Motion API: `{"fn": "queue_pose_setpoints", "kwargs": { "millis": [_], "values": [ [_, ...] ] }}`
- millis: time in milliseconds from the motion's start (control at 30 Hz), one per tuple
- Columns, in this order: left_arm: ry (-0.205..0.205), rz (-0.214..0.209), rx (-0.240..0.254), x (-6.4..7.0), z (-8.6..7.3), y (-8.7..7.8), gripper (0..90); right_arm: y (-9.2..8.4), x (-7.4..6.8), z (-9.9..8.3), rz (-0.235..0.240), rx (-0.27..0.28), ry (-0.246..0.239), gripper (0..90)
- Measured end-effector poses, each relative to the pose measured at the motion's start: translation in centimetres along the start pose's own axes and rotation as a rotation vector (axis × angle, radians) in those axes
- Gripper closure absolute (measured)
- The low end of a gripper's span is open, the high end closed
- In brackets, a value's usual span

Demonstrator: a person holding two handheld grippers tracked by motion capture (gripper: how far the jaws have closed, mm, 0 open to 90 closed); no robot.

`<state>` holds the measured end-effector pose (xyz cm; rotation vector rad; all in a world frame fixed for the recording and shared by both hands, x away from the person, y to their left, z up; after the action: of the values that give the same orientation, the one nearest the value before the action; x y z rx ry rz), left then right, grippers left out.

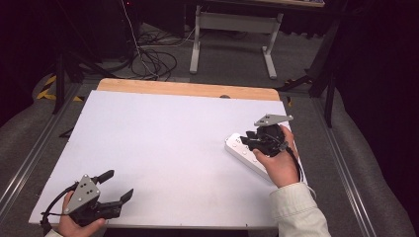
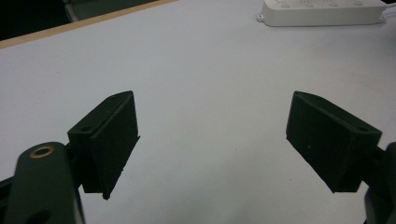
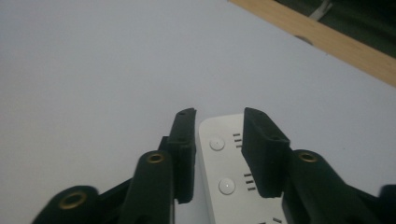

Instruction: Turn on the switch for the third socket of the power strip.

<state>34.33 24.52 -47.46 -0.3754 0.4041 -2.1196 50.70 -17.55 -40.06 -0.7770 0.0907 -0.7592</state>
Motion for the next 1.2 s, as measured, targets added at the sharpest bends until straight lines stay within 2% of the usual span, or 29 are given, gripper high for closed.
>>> {"fn": "queue_pose_setpoints", "kwargs": {
  "millis": [167,433,567,700,1000,1200],
  "values": [
    [0.000,0.001,0.004,-0.1,0.0,-0.1,17.2,-1.3,-0.7,0.4,-0.009,0.066,-0.021,50.9],
    [-0.006,-0.002,0.009,-0.2,0.1,-0.3,17.1,-3.1,-2.2,0.6,0.017,0.164,-0.032,32.9],
    [-0.019,-0.006,0.008,-0.3,0.2,-0.4,17.1,-3.8,-3.0,0.4,0.028,0.209,-0.043,28.2],
    [-0.026,-0.016,0.008,-0.3,0.2,-0.5,16.8,-4.2,-3.8,0.0,0.047,0.230,-0.053,24.8],
    [-0.041,-0.026,0.011,-0.5,0.3,-0.7,16.5,-4.9,-5.5,-1.5,0.093,0.296,-0.032,23.1],
    [-0.037,-0.022,0.012,-0.6,0.4,-0.9,16.6,-4.5,-6.3,-3.1,0.154,0.322,0.034,23.3]
  ]
}}
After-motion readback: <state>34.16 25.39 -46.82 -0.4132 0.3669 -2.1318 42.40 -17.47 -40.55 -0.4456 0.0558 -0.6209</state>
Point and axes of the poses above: each handheld gripper's, and its own axes: y roughly forward along the jaws, z roughly out of its top, x roughly to its right, the point moved 4 cm from there along y, roughly forward along the jaws, and after that the axes turned 10 degrees about -y, right-handed, at the moved point
